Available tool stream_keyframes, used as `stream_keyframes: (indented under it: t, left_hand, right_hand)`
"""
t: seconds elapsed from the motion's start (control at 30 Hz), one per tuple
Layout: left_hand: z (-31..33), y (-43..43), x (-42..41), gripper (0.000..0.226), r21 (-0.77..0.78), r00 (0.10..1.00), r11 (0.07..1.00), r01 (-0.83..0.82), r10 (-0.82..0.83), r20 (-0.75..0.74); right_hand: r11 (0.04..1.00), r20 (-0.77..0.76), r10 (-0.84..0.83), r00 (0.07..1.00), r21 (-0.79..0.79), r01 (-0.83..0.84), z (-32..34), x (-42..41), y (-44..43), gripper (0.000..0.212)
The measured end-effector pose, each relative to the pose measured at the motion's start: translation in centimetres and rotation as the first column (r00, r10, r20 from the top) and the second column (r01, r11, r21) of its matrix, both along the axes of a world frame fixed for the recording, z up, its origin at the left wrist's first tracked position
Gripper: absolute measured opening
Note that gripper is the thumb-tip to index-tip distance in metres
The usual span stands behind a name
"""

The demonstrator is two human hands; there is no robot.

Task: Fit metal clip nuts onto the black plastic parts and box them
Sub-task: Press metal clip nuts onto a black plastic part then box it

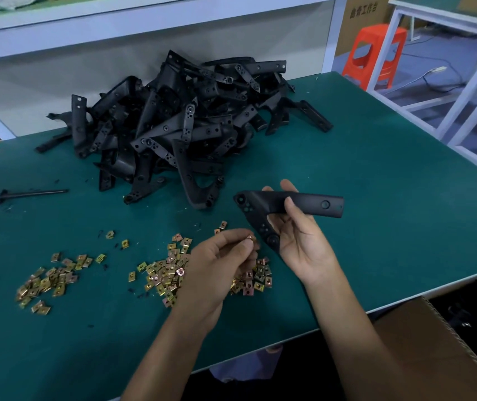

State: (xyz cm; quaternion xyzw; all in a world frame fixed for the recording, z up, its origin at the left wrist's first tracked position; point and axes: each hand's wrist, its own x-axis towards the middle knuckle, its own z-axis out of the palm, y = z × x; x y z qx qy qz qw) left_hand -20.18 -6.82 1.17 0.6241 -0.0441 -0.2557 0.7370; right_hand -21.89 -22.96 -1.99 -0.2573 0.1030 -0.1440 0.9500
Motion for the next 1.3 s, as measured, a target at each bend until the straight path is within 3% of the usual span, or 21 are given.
stream_keyframes:
  t: [0.37, 0.9, 1.03, 1.1, 1.2, 1.3]
  left_hand:
    - [-0.6, -0.9, 0.3, 0.013, 0.017, 0.997, 0.996, -0.083, 0.083, -0.009]
    - [-0.8, -0.7, 1.0, 0.026, -0.009, 0.995, 1.0, 0.016, -0.015, 0.099]
    - [-0.6, 0.0, 2.1, 0.025, 0.127, 0.966, 0.984, 0.121, -0.147, 0.215]
    - [-0.6, 0.7, 3.4, 0.019, 0.277, 0.923, 0.958, 0.072, -0.169, 0.347]
    - [-0.6, 2.2, 6.2, 0.017, 0.534, 0.811, 0.82, -0.206, -0.162, 0.562]
    - [-1.4, 2.3, 8.1, 0.019, 0.697, 0.724, 0.642, -0.32, -0.309, 0.617]
  right_hand:
    - [1.0, 0.011, 0.027, 1.0, -0.007, -0.027, -0.8, 0.1, 0.0, 0.028]
    - [0.992, 0.105, 0.068, 0.992, -0.117, -0.056, -0.4, -0.1, 0.4, 0.027]
    - [0.993, 0.093, 0.046, 0.995, -0.114, -0.035, -0.7, 0.2, 0.2, 0.026]
    - [0.999, 0.067, -0.028, 0.997, -0.037, 0.03, -0.9, 0.4, -0.2, 0.027]
    - [0.982, 0.041, -0.161, 0.986, 0.105, 0.156, -1.1, 0.3, -1.3, 0.037]
    - [0.984, 0.018, -0.143, 0.99, 0.114, 0.14, -0.9, 0.3, -1.2, 0.039]
